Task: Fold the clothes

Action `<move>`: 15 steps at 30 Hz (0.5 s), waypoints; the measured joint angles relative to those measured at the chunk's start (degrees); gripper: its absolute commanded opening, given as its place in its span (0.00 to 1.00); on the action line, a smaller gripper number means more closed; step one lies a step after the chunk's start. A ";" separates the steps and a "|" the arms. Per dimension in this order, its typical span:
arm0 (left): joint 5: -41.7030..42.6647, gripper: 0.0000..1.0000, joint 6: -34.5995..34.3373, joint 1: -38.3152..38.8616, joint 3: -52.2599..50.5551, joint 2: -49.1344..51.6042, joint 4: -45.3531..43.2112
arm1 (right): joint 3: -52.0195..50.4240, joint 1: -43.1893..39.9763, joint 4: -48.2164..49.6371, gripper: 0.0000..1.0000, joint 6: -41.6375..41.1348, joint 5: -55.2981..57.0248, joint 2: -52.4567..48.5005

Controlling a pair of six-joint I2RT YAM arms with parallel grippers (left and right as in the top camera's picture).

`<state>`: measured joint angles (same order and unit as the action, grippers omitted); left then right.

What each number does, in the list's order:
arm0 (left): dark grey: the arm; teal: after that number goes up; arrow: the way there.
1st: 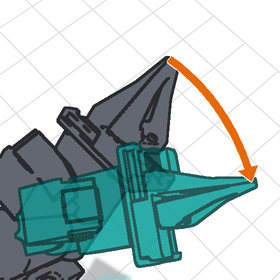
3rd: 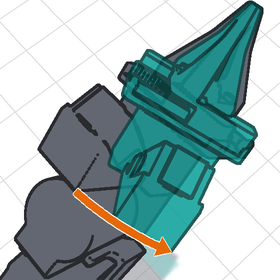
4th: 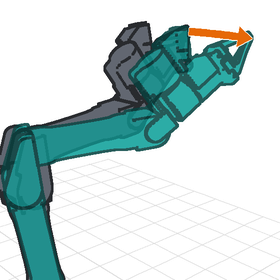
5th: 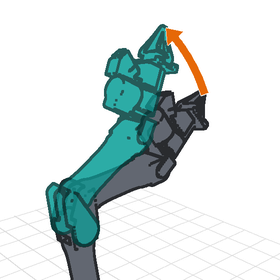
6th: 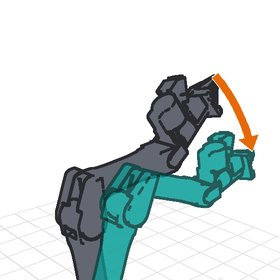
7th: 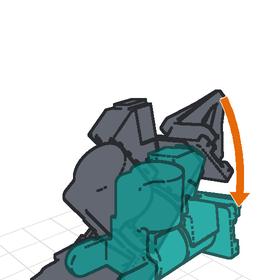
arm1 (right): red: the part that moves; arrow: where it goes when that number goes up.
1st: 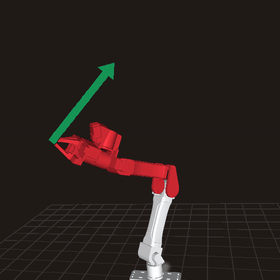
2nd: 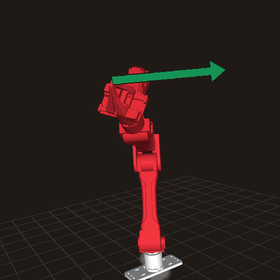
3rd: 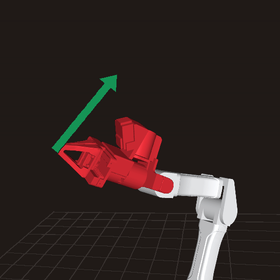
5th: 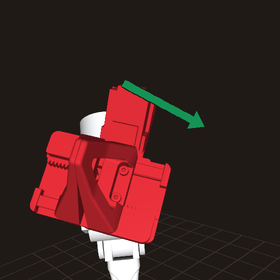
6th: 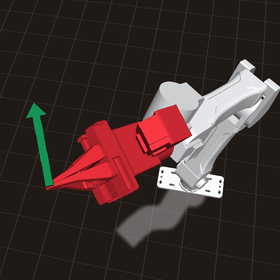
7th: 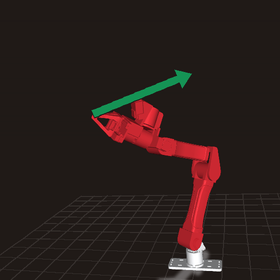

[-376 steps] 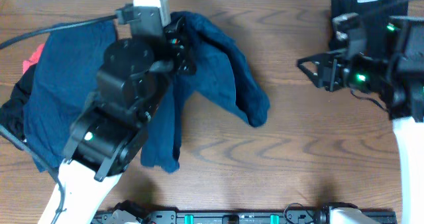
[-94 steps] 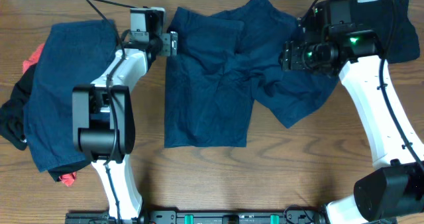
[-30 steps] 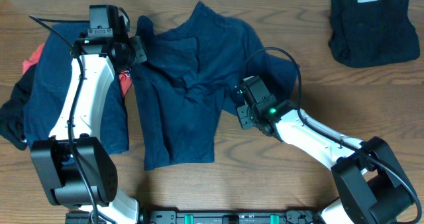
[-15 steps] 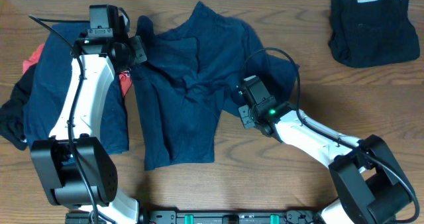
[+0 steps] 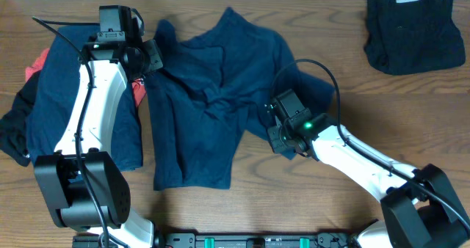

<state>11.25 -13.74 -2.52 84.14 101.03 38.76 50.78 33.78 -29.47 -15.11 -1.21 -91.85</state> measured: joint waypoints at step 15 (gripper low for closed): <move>-0.02 0.06 0.00 0.00 0.00 0.00 -0.02 | 6.47 -7.17 1.14 0.44 -2.64 -0.28 7.08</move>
<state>11.22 -13.74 -2.52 84.14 101.03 38.74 57.25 26.61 -28.34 -17.76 -1.50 -84.77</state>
